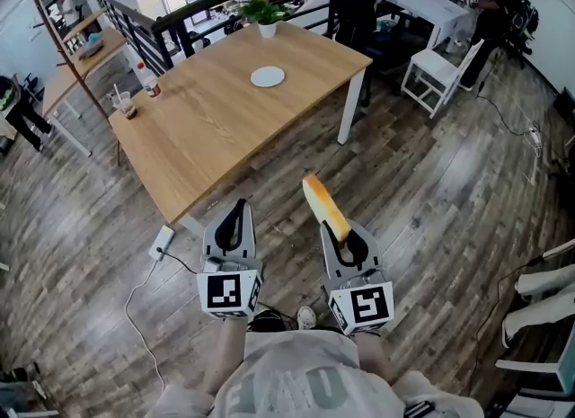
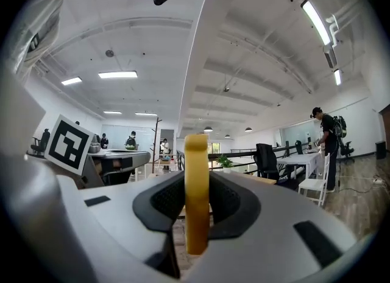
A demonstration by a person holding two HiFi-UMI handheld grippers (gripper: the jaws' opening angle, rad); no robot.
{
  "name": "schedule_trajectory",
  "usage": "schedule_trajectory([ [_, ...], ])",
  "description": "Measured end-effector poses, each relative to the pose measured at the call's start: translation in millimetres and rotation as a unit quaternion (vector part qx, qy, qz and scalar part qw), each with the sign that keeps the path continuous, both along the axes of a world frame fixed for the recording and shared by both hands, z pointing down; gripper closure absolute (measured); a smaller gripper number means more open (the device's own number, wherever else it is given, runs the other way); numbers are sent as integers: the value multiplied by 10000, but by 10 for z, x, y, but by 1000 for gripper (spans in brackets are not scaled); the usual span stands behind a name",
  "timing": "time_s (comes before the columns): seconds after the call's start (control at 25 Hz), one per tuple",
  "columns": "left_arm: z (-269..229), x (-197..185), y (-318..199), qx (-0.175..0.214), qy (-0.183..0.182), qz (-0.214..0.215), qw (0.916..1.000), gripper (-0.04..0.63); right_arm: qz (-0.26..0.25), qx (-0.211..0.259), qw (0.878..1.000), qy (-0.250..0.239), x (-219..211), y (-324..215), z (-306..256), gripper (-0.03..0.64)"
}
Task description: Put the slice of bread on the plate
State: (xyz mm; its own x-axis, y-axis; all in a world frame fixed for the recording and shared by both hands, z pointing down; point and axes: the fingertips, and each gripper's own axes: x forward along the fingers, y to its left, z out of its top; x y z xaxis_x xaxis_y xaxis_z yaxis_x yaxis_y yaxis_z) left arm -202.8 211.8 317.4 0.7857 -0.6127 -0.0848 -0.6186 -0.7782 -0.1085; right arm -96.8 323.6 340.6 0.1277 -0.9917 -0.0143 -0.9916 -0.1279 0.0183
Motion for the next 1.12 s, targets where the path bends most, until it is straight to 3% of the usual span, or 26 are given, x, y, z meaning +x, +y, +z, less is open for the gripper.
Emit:
schedule_trajectory([
  [0.28, -85, 181, 104, 94, -112, -266, 9995, 588, -66, -118, 9996, -247, 352, 171, 107, 525],
  [0.56, -220, 311, -92, 375, 90, -407, 9984, 588, -95, 68, 9999, -104, 548, 13, 82, 525],
  [1.12, -218, 1002, -1367, 272, 485, -528, 9971, 588, -141, -151, 9995, 245, 1252, -1072, -52, 525],
])
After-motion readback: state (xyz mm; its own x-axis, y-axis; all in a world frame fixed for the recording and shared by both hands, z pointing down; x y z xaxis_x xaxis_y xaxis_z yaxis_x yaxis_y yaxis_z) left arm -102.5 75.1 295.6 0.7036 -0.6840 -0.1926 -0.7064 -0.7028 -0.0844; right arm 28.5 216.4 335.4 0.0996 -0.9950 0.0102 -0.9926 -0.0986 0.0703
